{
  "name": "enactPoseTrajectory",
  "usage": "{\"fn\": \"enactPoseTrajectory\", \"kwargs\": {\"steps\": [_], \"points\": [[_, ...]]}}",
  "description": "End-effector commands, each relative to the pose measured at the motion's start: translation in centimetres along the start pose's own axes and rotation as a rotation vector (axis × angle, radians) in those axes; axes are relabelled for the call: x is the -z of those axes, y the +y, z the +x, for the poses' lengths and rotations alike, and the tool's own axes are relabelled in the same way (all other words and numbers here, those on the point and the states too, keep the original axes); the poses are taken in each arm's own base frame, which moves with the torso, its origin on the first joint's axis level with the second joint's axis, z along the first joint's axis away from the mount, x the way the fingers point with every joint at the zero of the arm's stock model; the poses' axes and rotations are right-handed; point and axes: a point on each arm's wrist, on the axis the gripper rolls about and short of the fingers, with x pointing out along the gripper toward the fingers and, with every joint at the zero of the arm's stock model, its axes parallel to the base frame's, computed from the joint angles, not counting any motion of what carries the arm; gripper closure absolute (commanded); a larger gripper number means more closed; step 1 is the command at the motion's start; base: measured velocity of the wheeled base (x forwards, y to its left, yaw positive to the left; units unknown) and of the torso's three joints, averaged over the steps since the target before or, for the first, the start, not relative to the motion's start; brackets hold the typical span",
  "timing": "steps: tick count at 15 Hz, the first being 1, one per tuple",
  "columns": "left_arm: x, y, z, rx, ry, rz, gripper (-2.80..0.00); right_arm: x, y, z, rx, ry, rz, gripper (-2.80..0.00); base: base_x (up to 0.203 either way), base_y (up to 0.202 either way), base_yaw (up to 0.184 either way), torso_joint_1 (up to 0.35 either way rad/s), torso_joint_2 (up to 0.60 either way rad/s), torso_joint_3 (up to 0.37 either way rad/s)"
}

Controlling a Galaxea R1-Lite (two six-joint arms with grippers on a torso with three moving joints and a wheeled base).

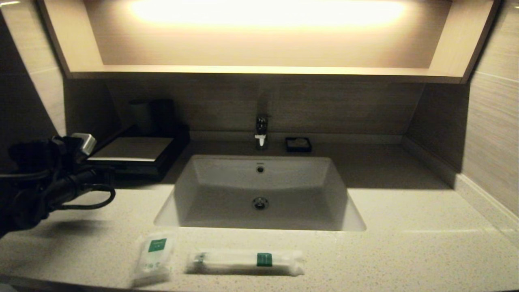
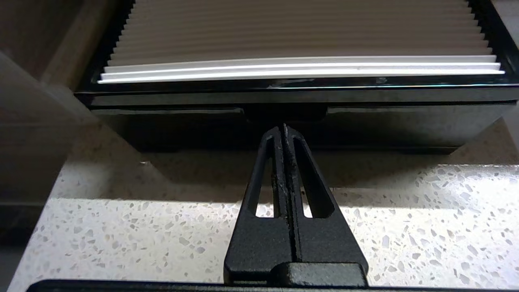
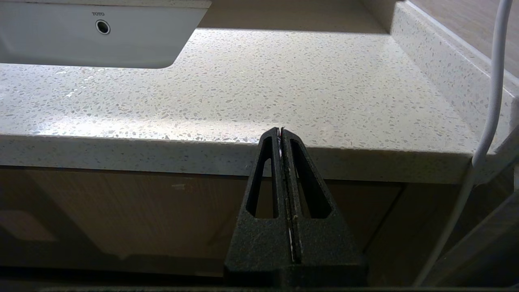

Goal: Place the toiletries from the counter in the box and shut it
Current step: Open the drawer

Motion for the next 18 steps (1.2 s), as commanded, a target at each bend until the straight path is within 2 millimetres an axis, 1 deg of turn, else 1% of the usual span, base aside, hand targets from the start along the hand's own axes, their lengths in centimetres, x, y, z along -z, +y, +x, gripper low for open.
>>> {"fn": "enactPoseTrajectory", "kwargs": {"steps": [1, 9, 13, 18], "points": [[0.2, 0.0, 0.24, 0.002, 0.003, -0.001, 0.0, 0.04, 0.0, 0.02, -0.001, 0.002, 0.0, 0.0, 0.0, 0.0, 0.0, 0.0, 0.0, 0.0], [-0.02, -0.64, 0.5, 0.021, -0.003, -0.016, 0.0, 0.04, 0.0, 0.02, -0.001, 0.002, 0.0, 0.0, 0.0, 0.0, 0.0, 0.0, 0.0, 0.0], [-0.19, -0.5, 1.07, 0.018, -0.011, -0.02, 0.0, 0.04, 0.0, 0.02, -0.001, 0.002, 0.0, 0.0, 0.0, 0.0, 0.0, 0.0, 0.0, 0.0], [-0.15, -0.44, 1.21, 0.017, -0.011, -0.021, 0.0, 0.04, 0.0, 0.01, -0.001, 0.001, 0.0, 0.0, 0.0, 0.0, 0.0, 0.0, 0.0, 0.0]]}}
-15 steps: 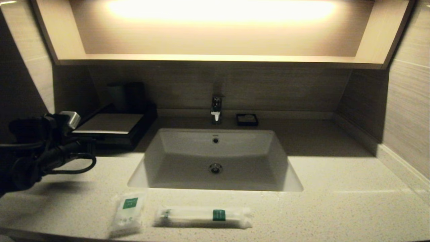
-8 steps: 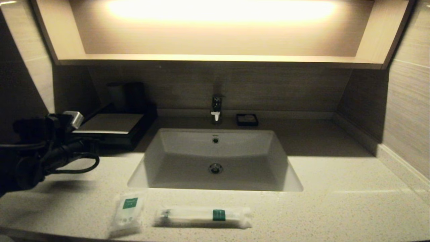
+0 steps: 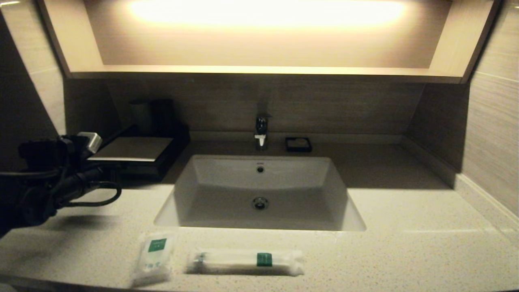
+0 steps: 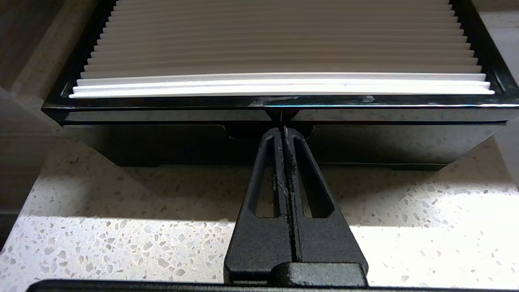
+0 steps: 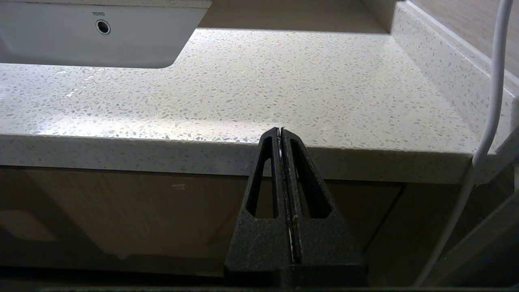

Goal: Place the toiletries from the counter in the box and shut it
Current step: Open the drawer

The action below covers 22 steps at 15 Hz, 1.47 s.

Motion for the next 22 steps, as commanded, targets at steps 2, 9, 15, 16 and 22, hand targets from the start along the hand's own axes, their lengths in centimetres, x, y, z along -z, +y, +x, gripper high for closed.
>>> {"fn": "enactPoseTrajectory", "kwargs": {"steps": [2, 9, 15, 16, 22], "points": [[0.1, 0.1, 0.4, -0.001, -0.002, 0.001, 0.0, 0.0, 0.0, 0.0, -0.001, 0.002, 0.0, 0.0, 0.0, 0.0, 0.0, 0.0, 0.0, 0.0], [0.3, 0.4, 1.3, -0.031, -0.007, -0.004, 0.0, 0.0, 0.0, 0.0, -0.001, 0.002, 0.0, 0.0, 0.0, 0.0, 0.0, 0.0, 0.0, 0.0], [0.3, 0.4, 1.6, -0.03, -0.009, -0.01, 0.0, 0.0, 0.0, 0.0, -0.001, 0.001, 0.0, 0.0, 0.0, 0.0, 0.0, 0.0, 0.0, 0.0], [0.3, 0.4, 1.6, -0.029, -0.008, -0.01, 0.0, 0.0, 0.0, 0.0, -0.001, 0.002, 0.0, 0.0, 0.0, 0.0, 0.0, 0.0, 0.0, 0.0], [0.6, 0.4, 2.0, -0.033, -0.021, -0.007, 0.0, 0.0, 0.0, 0.0, -0.001, 0.001, 0.0, 0.0, 0.0, 0.0, 0.0, 0.0, 0.0, 0.0]]}}
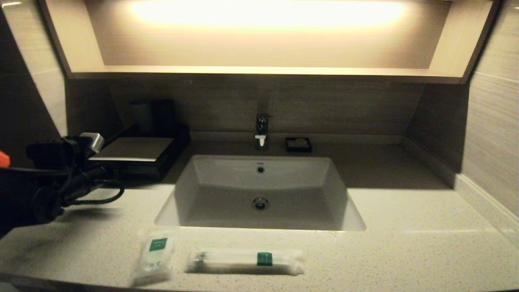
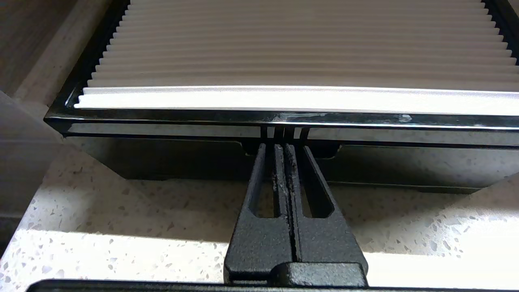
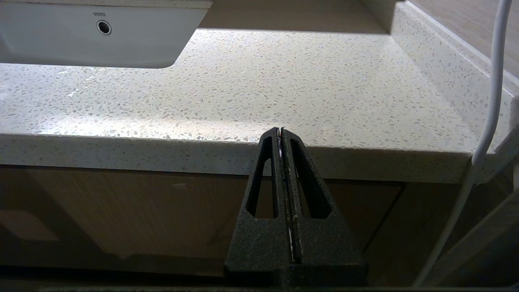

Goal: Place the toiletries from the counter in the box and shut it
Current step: Open the drawer

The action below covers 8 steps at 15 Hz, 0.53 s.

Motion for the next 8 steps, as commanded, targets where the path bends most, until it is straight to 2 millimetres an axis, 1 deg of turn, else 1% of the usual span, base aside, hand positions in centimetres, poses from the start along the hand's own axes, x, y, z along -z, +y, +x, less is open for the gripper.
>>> {"fn": "enactPoseTrajectory", "kwargs": {"steps": [1, 8], "points": [[0.16, 0.02, 0.16, 0.0, -0.002, 0.001, 0.0, 0.04, 0.0, 0.01, -0.001, 0.001, 0.0, 0.0, 0.0, 0.0, 0.0, 0.0, 0.0, 0.0], [0.51, 0.04, 0.53, 0.001, -0.004, 0.0, 0.0, 0.04, 0.0, 0.01, -0.001, 0.001, 0.0, 0.0, 0.0, 0.0, 0.0, 0.0, 0.0, 0.0]]}}
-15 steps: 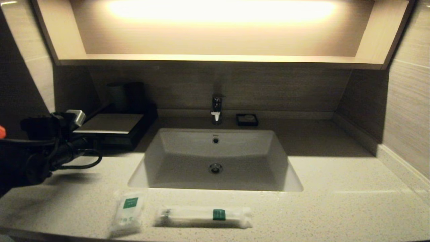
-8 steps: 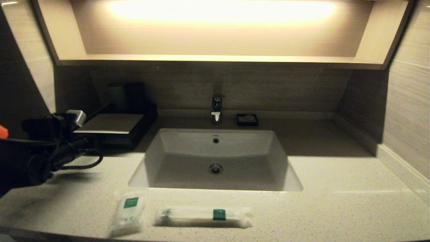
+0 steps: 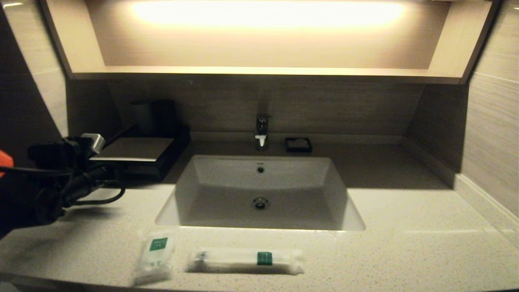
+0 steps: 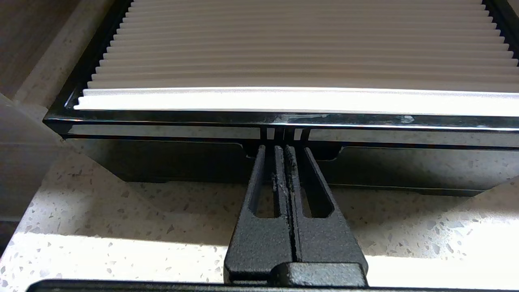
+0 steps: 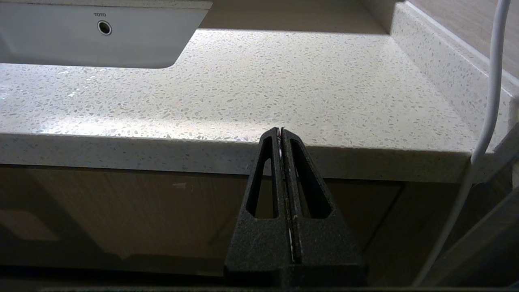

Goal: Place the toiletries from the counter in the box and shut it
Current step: Open the drawer

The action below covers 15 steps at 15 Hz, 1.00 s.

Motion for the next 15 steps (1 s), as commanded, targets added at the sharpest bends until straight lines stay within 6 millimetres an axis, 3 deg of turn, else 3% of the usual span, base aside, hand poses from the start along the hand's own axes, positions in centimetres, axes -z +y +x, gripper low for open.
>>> {"fn": "enactPoseTrajectory", "kwargs": {"steps": [1, 15], "points": [[0.2, 0.0, 0.2, 0.001, 0.003, -0.001, 0.0, 0.0, 0.0, 0.0, -0.001, 0.002, 0.0, 0.0, 0.0, 0.0, 0.0, 0.0, 0.0, 0.0], [-0.2, -0.1, -0.9, 0.003, 0.065, -0.011, 0.0, 0.0, 0.0, 0.0, -0.001, 0.001, 0.0, 0.0, 0.0, 0.0, 0.0, 0.0, 0.0, 0.0]]}}
